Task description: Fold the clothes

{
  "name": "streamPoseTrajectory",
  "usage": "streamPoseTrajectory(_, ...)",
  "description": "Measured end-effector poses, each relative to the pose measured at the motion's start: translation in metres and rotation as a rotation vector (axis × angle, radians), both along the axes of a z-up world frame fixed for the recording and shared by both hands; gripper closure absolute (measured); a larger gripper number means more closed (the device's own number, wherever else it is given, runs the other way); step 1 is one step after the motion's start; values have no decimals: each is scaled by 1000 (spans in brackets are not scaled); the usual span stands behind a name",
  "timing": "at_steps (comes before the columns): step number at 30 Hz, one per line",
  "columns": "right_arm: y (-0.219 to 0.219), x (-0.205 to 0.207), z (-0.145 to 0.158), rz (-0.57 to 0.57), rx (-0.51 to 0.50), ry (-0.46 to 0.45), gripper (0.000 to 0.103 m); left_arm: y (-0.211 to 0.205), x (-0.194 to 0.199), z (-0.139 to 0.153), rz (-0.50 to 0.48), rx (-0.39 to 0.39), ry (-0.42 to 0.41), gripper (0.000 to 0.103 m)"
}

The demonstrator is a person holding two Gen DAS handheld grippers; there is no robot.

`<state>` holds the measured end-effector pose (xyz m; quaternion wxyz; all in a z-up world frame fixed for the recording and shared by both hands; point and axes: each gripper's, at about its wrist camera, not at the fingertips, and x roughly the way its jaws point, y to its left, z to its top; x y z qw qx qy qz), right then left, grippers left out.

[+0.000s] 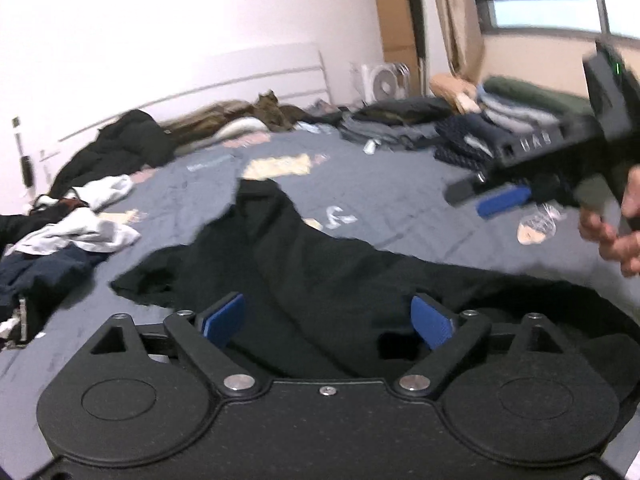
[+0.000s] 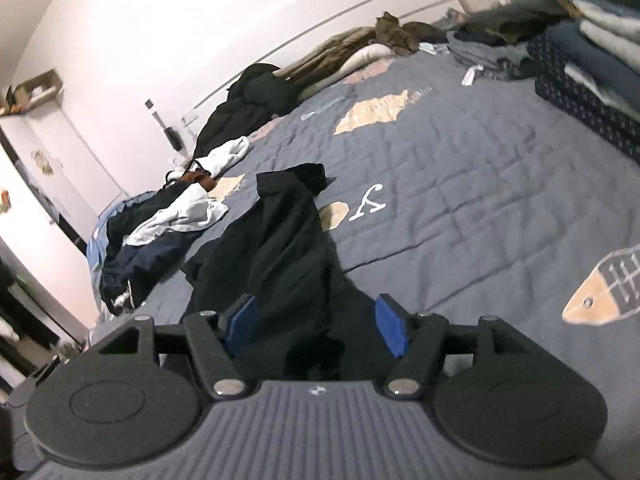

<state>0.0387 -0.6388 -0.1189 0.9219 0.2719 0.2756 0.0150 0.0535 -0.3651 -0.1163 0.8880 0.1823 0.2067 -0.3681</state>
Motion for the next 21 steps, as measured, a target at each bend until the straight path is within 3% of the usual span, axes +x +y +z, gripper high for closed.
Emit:
streamPoseTrajectory(4,-9,-4,9,9,-8,-29,37,-45,-5,-22,-43,154,-76,14)
streamPoseTrajectory(9,-14,-4,13,33,-27,-29,34,-82,-3,-40,-90,271,-137,16)
streamPoseTrajectory(10,-14,-4,13,38,-40,-28,33,-87,-2,-45,-103,306,-157,22)
streamPoseTrajectory(12,-15,-6,14,46,-61,-25,32,-94,-2,-54,-115,362,-189,49)
streamPoseTrajectory(13,-17,-6,14,45,-62,-23,32,-96,1,-56,-114,376,-187,78)
streamPoseTrajectory(14,-18,-6,14,43,-59,-21,32,-94,5,-55,-103,367,-156,92)
streamPoseTrajectory(18,-23,-8,15,37,-35,-34,32,-61,25,-28,-19,228,-11,95)
streamPoseTrajectory(21,-23,-8,17,46,-18,-50,31,-13,47,8,85,87,83,96)
